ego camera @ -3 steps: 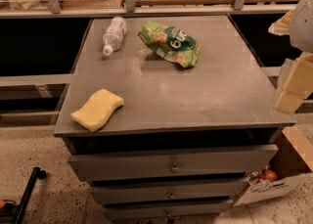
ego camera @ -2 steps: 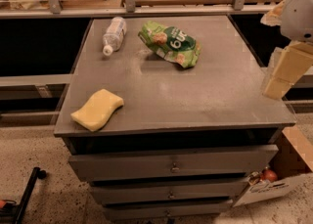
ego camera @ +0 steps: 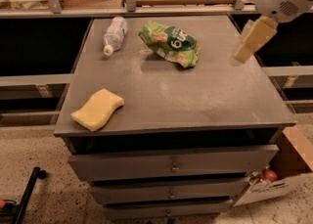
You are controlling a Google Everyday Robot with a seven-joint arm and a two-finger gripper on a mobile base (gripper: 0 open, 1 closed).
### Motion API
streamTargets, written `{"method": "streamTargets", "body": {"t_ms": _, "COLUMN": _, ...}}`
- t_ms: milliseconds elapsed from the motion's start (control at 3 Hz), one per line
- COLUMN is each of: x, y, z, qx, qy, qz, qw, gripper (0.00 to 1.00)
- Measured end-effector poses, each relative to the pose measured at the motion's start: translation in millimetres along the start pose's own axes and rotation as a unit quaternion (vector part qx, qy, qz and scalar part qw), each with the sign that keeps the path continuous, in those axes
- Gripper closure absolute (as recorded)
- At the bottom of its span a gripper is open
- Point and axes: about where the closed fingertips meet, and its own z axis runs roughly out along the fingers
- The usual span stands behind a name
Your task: Move green rice chip bag near sponge
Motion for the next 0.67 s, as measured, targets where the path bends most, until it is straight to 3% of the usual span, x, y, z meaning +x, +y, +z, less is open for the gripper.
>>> {"method": "streamTargets", "body": {"t_ms": 333, "x": -24.2, "y": -33.0, "z": 47.3, "qx": -0.002, "qy": -0.09, "qz": 0.013, "qw": 0.9959, "gripper": 0.0}}
{"method": "streamTargets", "body": {"t_ms": 667, "x": -24.2, "y": -33.0, "z": 47.5, "qx": -0.002, "qy": -0.09, "qz": 0.013, "qw": 0.9959, "gripper": 0.0}}
